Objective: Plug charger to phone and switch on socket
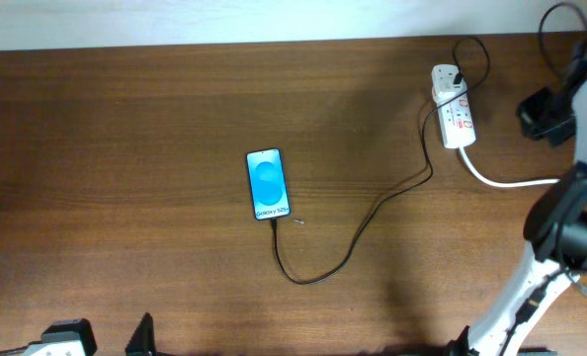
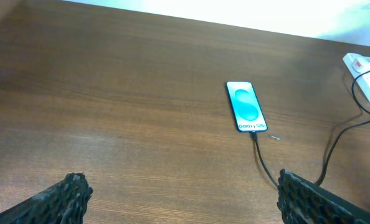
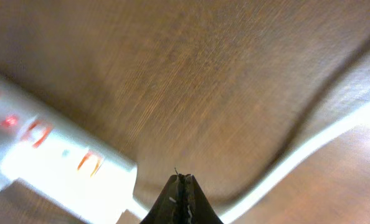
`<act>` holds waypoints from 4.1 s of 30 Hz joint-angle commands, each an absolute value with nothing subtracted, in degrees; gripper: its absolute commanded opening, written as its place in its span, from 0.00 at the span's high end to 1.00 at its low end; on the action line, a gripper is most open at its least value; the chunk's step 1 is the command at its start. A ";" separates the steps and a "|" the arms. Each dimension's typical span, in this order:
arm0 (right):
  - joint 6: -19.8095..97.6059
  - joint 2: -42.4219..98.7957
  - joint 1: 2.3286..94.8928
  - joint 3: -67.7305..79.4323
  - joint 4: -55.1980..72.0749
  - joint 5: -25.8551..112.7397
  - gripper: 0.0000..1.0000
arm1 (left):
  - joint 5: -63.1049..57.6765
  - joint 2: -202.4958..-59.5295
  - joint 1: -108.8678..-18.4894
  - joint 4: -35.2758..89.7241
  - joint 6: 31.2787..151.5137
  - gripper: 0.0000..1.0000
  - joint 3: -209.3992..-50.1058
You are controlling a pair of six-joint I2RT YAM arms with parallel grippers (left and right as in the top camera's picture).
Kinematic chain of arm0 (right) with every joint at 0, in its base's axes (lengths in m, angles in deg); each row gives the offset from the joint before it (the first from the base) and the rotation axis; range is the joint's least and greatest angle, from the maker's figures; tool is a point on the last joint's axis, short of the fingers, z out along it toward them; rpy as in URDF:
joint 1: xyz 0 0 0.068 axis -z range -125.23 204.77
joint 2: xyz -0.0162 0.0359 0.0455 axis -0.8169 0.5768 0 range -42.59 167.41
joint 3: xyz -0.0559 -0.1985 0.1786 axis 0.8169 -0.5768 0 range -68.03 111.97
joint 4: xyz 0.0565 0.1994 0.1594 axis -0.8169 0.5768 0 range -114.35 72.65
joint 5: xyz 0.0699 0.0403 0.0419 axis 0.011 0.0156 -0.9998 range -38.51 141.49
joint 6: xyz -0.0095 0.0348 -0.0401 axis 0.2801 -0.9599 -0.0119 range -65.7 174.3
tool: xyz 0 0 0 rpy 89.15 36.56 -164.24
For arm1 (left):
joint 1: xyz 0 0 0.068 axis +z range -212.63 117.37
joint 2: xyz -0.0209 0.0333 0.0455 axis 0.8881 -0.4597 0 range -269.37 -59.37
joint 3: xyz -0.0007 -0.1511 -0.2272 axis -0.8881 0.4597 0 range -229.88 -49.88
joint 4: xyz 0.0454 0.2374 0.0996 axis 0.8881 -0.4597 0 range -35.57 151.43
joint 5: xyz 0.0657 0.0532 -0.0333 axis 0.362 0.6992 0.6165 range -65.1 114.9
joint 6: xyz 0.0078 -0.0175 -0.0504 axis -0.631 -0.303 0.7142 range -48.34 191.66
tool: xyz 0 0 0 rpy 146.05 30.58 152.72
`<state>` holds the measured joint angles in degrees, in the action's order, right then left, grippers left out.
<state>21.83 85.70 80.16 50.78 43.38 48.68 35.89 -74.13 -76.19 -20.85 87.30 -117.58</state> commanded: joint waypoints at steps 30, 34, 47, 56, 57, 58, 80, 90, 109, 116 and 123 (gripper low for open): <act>38.70 18.49 79.51 49.60 72.99 42.67 0.89 | 36.39 -73.80 -76.48 -23.06 87.89 0.01 -117.36; 38.68 10.28 79.51 48.29 72.97 42.67 0.63 | 36.39 -73.80 -76.48 -23.06 87.87 0.01 -117.36; 38.88 -9.55 79.51 44.05 72.95 42.91 0.02 | 36.39 -73.78 -76.48 -23.06 87.89 0.01 -117.36; 56.69 -10.64 79.51 41.23 72.97 31.43 0.02 | 36.39 -73.80 -76.48 -23.06 87.89 0.01 -117.36; 57.70 -10.95 79.51 40.33 72.99 30.21 0.02 | 36.39 -73.80 -76.48 -23.06 87.87 0.01 -117.36; 58.72 -11.43 79.51 39.13 72.97 29.38 0.02 | 36.39 -73.80 -76.48 -23.06 87.89 0.01 -117.36; 61.37 -34.51 63.05 -10.01 31.62 28.11 0.02 | 36.39 -73.80 -76.48 -23.06 87.89 0.01 -117.36; 60.03 -42.25 63.09 -44.85 -10.98 28.18 0.02 | 36.39 -73.80 -76.48 -23.06 87.89 0.01 -117.36; 52.25 -42.36 62.92 -64.91 -27.81 46.14 0.02 | 36.39 -73.80 -76.48 -23.06 87.89 0.01 -117.36; 52.27 -42.36 62.89 -67.71 -27.72 46.16 0.02 | 36.39 -73.80 -76.48 -23.06 87.89 0.01 -117.36; 52.30 -42.36 62.92 -67.71 -24.20 46.16 0.02 | 36.39 -73.80 -76.48 -23.06 87.89 0.01 -117.36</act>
